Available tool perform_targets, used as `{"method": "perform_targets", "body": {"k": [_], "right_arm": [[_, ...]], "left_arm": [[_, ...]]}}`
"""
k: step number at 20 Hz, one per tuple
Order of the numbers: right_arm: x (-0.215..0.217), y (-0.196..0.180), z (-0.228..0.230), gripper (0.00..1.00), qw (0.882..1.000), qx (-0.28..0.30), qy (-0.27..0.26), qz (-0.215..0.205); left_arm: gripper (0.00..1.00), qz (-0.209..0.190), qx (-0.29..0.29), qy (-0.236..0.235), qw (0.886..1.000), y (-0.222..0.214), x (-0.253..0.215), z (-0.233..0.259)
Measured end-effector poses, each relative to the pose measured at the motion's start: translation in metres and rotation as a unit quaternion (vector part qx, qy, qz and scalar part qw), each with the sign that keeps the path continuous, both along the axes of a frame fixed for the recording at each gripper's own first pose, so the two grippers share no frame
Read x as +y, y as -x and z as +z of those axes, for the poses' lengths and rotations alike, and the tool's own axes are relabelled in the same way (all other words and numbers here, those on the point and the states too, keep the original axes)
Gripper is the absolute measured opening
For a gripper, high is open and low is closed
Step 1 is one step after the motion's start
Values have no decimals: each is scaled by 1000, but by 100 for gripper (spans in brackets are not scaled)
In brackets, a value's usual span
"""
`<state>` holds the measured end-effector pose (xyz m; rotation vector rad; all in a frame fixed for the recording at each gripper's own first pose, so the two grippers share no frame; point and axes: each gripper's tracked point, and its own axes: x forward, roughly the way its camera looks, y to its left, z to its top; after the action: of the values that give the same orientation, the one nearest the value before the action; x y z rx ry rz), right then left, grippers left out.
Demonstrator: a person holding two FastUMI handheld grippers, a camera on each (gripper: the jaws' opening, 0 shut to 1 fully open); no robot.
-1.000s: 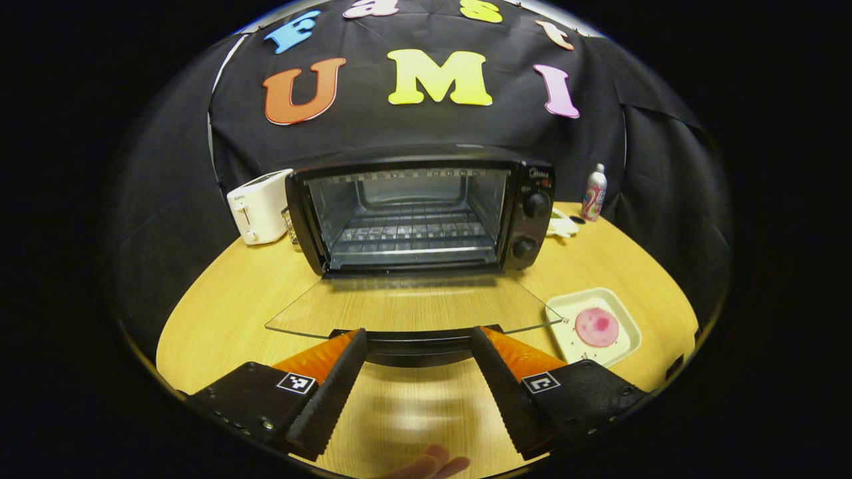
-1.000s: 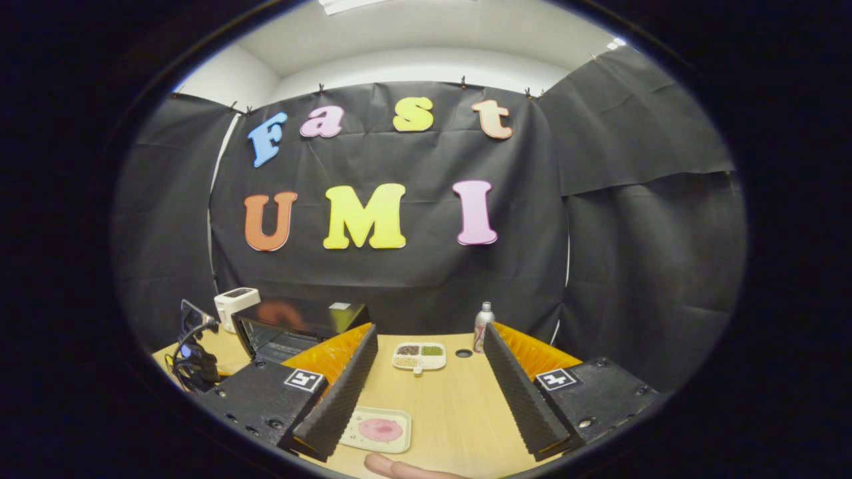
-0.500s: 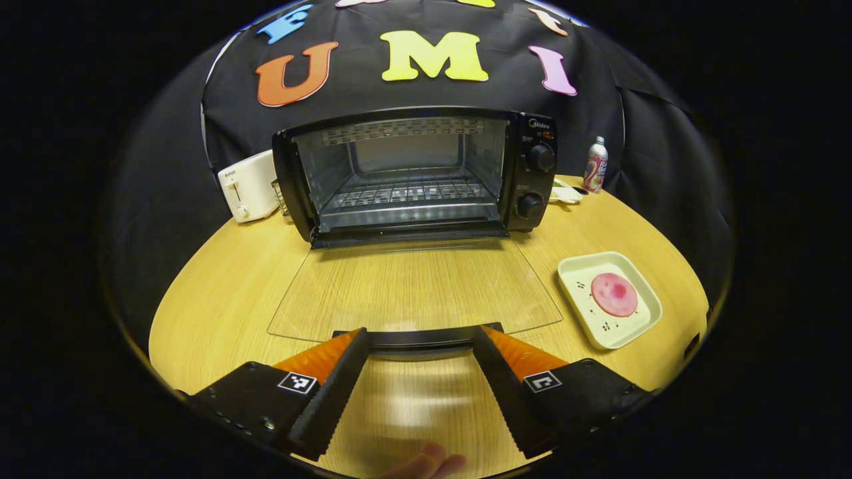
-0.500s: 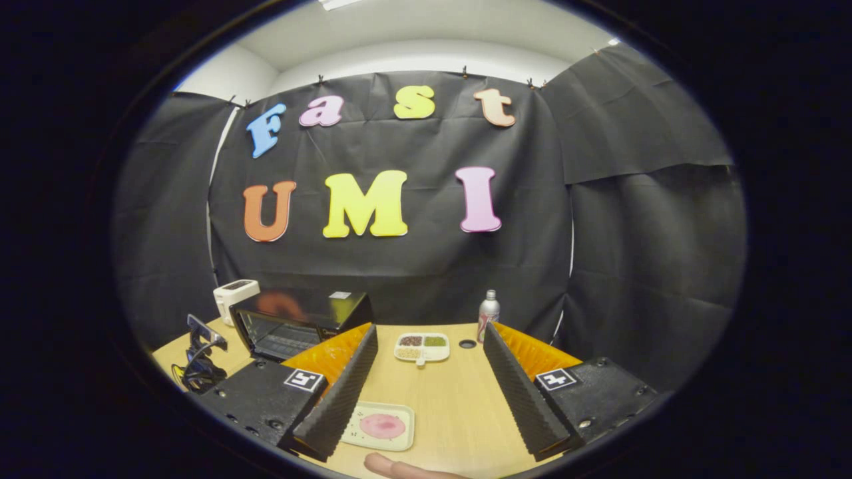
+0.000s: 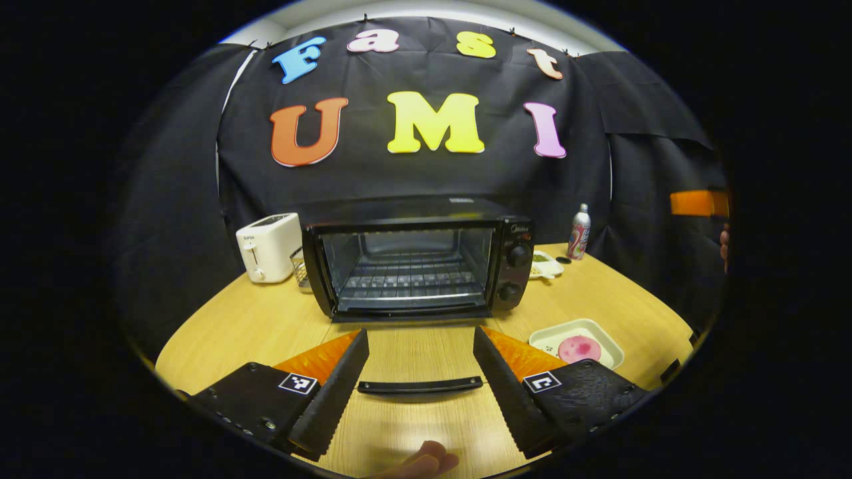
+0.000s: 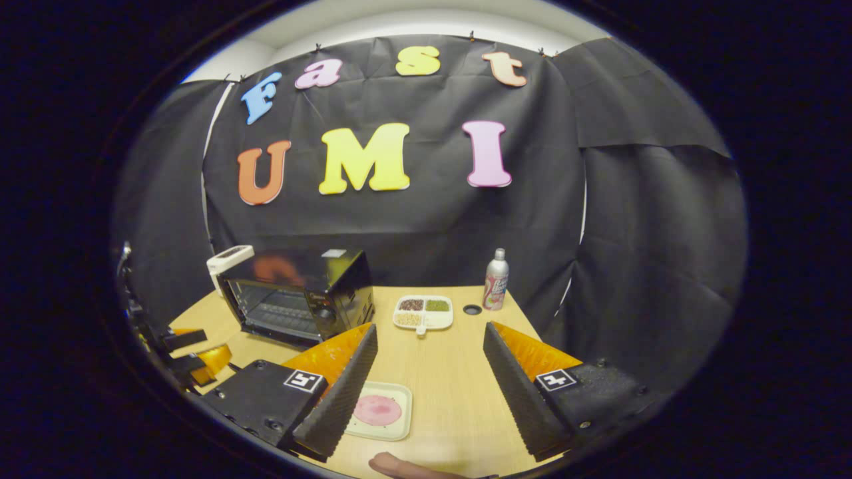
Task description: Open the electric oven with the left hand, put the food in, and close the electric oven.
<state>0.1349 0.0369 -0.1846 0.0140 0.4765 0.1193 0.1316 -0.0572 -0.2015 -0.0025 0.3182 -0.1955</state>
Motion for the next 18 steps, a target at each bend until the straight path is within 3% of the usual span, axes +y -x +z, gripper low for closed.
{"method": "perform_targets", "body": {"k": [4,8,9,16,18], "right_arm": [[14,-13,-52,97,994,96,-15,44],[19,-14,-107,100,977,195,-14,82],[19,-13,-120,96,972,218,-15,86],[30,2,-183,88,919,379,-38,97],[38,8,-194,80,904,412,-47,105]], "left_arm": [[96,34,-67,5,997,5,12,50],[96,53,-118,-1,992,16,20,84],[96,57,-125,-2,991,18,22,89],[96,74,-153,-28,985,30,32,111],[96,72,-159,-28,984,34,30,116]]}}
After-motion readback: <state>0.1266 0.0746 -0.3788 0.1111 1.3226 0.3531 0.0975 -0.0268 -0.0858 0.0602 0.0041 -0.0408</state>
